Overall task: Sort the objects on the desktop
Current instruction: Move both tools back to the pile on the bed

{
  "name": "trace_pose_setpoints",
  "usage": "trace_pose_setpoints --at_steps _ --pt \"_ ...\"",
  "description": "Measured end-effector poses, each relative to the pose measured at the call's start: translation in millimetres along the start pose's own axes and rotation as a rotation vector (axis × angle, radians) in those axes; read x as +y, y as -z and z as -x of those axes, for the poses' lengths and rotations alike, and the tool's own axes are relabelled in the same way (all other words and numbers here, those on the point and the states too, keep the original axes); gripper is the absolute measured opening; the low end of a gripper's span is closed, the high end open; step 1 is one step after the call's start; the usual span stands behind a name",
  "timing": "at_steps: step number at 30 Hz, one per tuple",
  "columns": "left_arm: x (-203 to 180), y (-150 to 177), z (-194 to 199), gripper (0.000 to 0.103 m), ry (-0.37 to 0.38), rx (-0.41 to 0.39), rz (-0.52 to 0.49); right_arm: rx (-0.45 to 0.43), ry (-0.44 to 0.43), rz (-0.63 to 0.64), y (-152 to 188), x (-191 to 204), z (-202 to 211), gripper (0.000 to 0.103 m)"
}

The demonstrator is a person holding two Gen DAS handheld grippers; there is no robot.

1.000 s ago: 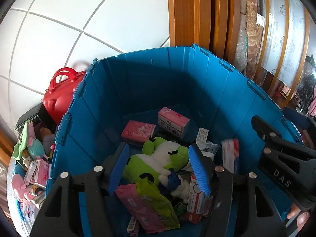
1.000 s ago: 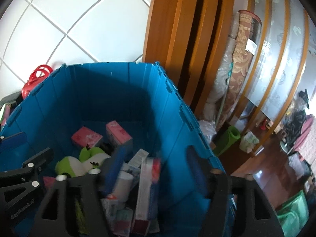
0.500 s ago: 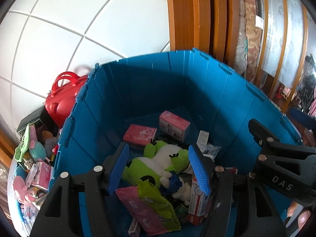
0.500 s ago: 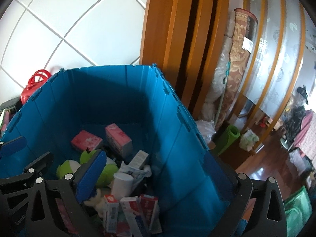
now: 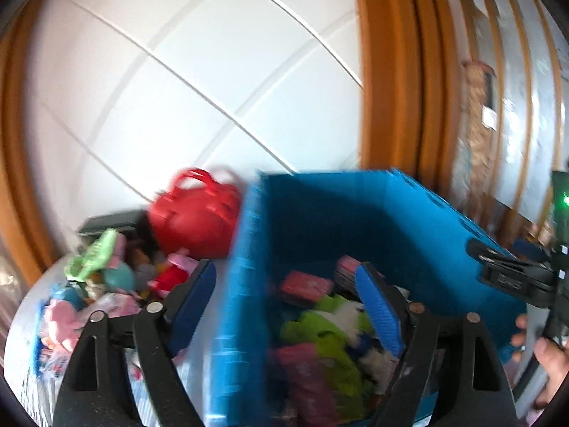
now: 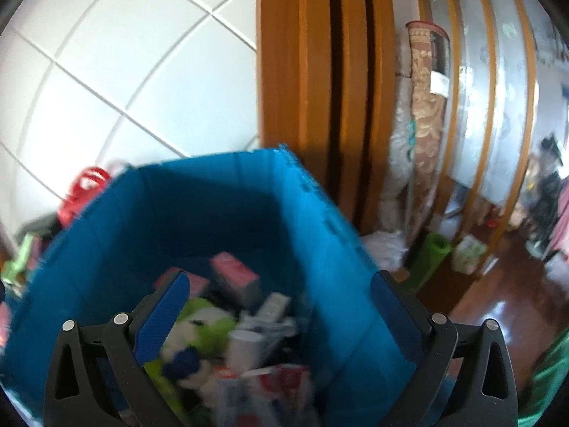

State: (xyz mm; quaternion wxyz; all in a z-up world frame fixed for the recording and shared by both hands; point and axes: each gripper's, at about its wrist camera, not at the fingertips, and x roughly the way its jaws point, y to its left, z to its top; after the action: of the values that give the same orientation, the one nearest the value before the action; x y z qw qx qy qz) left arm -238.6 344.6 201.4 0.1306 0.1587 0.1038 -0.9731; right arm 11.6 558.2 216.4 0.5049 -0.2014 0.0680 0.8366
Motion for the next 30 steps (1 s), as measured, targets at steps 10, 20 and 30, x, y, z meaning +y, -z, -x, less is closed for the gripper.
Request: trace_pose_setpoints --at_steps 10,20,30 --pt "137 38 10 0.082 -0.123 0.059 0.082 -0.174 -0.289 0.130 3 130 76 0.103" --pt "329 103 12 0.082 -0.341 0.190 0.240 -0.152 -0.489 0.233 26 282 103 0.103" --pt "492 212 -33 0.081 -0.404 0.446 0.306 0.147 -0.468 0.261 102 399 26 0.103"
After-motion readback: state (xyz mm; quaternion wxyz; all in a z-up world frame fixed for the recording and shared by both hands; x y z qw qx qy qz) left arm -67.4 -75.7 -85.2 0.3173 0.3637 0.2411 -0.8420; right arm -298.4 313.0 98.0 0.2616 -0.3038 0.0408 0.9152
